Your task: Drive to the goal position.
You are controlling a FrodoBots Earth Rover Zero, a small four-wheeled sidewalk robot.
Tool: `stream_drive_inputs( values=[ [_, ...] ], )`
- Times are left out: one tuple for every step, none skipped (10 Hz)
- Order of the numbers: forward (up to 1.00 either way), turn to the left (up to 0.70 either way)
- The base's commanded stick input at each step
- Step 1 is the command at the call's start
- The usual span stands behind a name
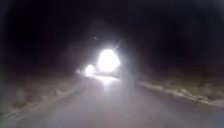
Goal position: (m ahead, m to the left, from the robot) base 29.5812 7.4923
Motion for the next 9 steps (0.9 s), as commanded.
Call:
stream_drive_inputs(
  values=[
    [1.00,0.05],
    [1.00,0.05],
    [1.00,0.05],
    [1.00,0.05],
    [1.00,0.05],
    [1.00,0.05],
    [1.00,0.06],
    [1.00,0.07],
    [1.00,0.09]
  ],
)
